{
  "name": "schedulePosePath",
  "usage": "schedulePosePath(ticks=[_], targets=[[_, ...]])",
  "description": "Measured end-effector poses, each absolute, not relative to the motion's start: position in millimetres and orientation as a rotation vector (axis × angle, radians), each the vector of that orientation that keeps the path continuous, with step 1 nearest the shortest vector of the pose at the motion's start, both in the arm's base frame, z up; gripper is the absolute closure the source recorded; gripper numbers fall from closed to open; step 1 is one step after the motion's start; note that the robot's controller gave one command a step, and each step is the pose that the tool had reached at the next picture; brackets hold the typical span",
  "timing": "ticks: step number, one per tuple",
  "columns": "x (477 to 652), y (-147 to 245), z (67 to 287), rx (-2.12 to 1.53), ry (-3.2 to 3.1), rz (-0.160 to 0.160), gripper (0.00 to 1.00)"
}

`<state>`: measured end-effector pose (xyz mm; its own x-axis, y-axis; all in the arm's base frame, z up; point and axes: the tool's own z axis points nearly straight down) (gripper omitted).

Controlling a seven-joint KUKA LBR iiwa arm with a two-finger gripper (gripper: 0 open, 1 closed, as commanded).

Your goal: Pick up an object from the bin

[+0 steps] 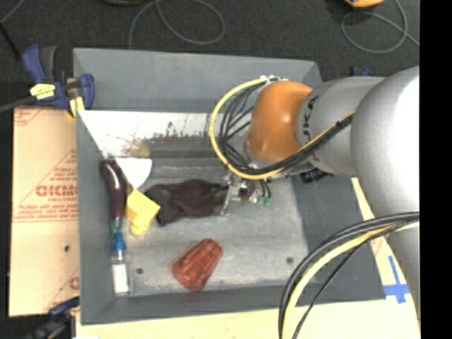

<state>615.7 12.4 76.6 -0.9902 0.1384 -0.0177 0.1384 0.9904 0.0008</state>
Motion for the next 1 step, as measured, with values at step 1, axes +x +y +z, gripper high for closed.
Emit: schedulePosePath(ticks=[1], targets=[[615.1,12.3,75.9,0.215,3.118,-0.002,0.00]])
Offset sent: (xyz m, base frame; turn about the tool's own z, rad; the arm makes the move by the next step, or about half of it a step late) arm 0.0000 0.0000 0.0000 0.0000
